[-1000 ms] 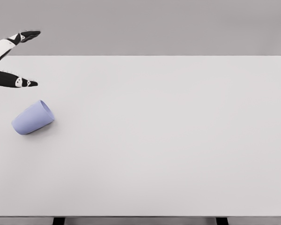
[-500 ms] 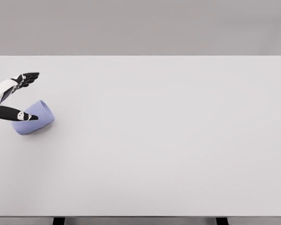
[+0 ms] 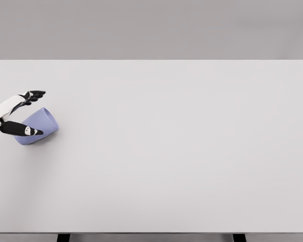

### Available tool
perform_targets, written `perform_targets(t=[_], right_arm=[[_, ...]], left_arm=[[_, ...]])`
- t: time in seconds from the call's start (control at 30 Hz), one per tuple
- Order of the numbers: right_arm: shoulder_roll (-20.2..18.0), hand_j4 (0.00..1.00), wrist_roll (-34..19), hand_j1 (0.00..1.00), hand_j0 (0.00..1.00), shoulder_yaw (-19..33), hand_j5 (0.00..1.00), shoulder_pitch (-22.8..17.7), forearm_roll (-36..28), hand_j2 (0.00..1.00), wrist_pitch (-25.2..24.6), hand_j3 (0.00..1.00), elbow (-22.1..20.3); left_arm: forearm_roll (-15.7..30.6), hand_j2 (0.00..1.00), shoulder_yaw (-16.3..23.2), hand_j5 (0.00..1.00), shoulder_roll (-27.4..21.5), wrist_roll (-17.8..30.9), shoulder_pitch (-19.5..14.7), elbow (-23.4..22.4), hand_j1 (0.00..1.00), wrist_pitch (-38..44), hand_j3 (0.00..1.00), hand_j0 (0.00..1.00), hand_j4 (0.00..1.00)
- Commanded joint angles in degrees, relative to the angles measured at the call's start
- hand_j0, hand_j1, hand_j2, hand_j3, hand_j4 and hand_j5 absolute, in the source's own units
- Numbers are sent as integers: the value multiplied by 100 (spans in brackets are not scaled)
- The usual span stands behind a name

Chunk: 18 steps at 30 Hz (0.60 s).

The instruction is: Flip the cup with left arm and place it on the table

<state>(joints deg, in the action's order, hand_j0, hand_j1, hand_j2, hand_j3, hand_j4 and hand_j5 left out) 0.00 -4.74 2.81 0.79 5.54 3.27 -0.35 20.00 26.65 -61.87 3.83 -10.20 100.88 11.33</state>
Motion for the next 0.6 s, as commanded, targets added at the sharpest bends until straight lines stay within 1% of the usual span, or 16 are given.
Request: perform_targets(t=[0.0, 0.13, 0.23, 0.27, 0.33, 0.57], right_arm=[[0, 100, -1, 100, 100, 0, 100, 0, -1, 100, -2, 100, 0], [0, 100, -1, 100, 100, 0, 100, 0, -1, 100, -2, 100, 0], [0, 100, -1, 100, 100, 0, 100, 0, -1, 100, -2, 100, 0], [0, 100, -1, 100, 100, 0, 100, 0, -1, 100, -2, 100, 0], [0, 100, -1, 100, 100, 0, 100, 9, -1, 100, -2, 100, 0], [0, 100, -1, 100, 100, 0, 100, 0, -1, 100, -2, 100, 0]], left_arm=[[-172, 89, -2, 89, 79, 4, 0, 1, 89, 36, 89, 89, 89], [-233, 89, -2, 89, 193, 4, -9, 1, 89, 142, 89, 89, 89], [-233, 91, 6, 91, 211, 4, 9, 1, 91, 133, 91, 91, 91], [-233, 97, -2, 97, 211, 4, 9, -7, 97, 80, 97, 97, 97], [-233, 100, -2, 100, 220, 4, 35, -7, 100, 63, 100, 100, 100], [-242, 100, -2, 100, 281, 4, 53, -60, 100, 80, 100, 100, 100]])
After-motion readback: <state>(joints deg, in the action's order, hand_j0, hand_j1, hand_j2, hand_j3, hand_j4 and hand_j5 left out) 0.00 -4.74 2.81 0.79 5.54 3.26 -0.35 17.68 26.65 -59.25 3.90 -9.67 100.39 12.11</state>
